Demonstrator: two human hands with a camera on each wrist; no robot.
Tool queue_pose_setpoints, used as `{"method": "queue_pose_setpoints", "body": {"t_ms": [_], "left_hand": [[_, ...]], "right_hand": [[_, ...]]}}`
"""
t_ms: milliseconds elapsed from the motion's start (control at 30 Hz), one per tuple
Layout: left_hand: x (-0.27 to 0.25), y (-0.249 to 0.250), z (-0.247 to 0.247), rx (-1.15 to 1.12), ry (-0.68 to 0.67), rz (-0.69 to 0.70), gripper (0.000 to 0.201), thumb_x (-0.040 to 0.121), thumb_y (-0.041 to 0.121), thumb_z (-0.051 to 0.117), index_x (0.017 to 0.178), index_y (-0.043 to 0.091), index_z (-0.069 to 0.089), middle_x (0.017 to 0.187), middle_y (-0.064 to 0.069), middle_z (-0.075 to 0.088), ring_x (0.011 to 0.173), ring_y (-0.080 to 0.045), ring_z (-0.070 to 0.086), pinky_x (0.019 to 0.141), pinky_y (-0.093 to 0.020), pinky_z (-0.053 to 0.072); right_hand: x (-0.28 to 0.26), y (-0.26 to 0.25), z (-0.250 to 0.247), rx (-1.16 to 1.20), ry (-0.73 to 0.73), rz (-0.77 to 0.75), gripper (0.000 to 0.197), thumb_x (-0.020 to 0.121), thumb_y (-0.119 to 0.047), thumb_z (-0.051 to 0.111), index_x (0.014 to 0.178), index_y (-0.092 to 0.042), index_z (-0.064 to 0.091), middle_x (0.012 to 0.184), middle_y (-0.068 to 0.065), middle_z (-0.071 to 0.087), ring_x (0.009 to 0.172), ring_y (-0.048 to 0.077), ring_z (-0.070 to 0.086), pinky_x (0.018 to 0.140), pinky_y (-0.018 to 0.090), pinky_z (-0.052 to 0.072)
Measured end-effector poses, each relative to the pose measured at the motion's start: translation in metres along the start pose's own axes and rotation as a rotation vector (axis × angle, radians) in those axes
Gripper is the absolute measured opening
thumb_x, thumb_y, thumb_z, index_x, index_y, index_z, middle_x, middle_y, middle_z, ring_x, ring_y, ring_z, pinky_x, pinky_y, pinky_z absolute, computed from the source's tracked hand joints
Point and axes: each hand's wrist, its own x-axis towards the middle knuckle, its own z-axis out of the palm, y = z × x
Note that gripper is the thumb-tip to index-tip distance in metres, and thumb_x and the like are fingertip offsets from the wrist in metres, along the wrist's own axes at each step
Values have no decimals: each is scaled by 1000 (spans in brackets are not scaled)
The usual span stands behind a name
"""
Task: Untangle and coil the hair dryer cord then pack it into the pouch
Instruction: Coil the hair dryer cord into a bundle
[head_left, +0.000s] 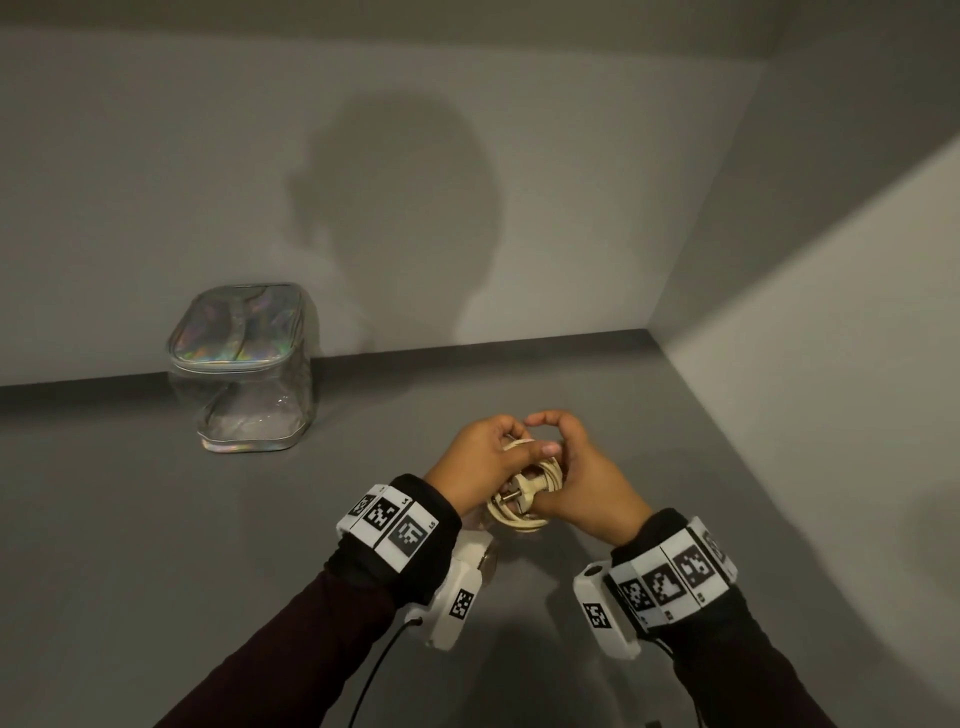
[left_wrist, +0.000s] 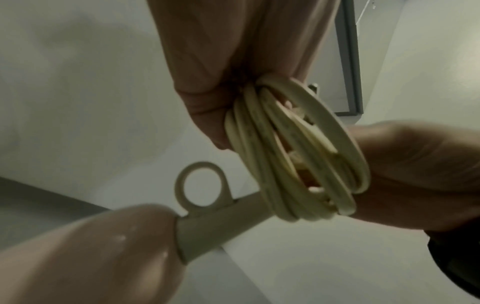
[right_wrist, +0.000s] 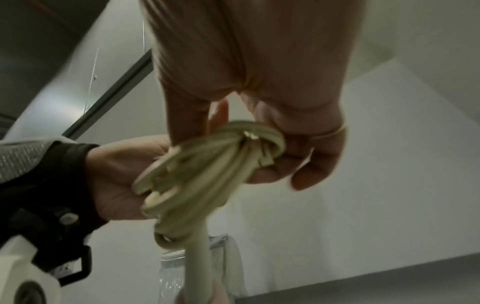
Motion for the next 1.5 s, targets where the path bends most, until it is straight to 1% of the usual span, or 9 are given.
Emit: {"method": "queue_pose_setpoints", "body": {"t_ms": [400,533,767,867,1000,1067,1267,1433,1500], "left_hand": [[-3,-5,-6,308,90,109,30,79,51,55,86,25,42,51,-2,52,45,-18,50,50,-34,40],[-8,-7,-8,176,7,70,33,74,41,67,89,28,40,56,0,59,49,-16,58,52,-31,46],[-1,-17,-25,-44,-21,21,17,82,21,61,92,20,47,44,1,59,41,-6,56,43,-19,46],[0,-23,-27,-35,-28,46,9,86,27,53,92,26,47,63,1,63,54,-8,60,56,-24,49],[-8,-32,-15,-99,-173,52,24,93,35,33,114,29,41,102,7,59,86,6,62,74,-11,50],[-14,-41,-8,-99,-223,61,34,91,41,38,124,31,36,109,3,59,88,-1,63,74,-19,53],[-13,-51,-16,215,-151,94,63,84,44,53,134,35,14,66,-9,58,55,-12,55,60,-26,49],[-25,-63,-27,433,-195,53,74,83,38,58,135,43,6,66,-3,58,61,-10,54,66,-24,44],[-31,-70,-34,487,-200,27,71,84,39,57,136,40,10,69,-7,60,62,-13,56,67,-28,46]], "right_hand": [[7,10,12,293,163,90,52,70,29,35,83,-21,28,75,6,44,59,9,50,49,16,42],[11,17,16,357,287,133,48,75,23,41,81,-23,30,77,6,45,64,16,50,56,24,43],[9,20,17,840,62,96,48,53,13,55,86,-17,36,70,6,65,60,16,65,51,21,53],[9,18,17,666,-4,-12,59,58,15,67,97,-20,40,79,6,69,71,16,67,62,24,56],[11,15,18,295,280,-134,39,70,9,69,91,-23,60,98,5,62,88,7,61,78,22,50],[10,17,18,175,408,-141,36,68,2,73,83,-29,63,109,4,53,101,9,53,87,19,44],[6,20,0,471,645,-63,21,74,-5,69,92,-11,59,88,5,62,75,6,62,68,14,51],[8,36,-18,485,695,45,17,80,-12,66,94,-6,59,83,5,65,73,13,63,72,27,53],[7,45,-18,333,642,70,27,76,-9,70,96,-5,54,80,4,61,69,13,59,62,16,52]]}}
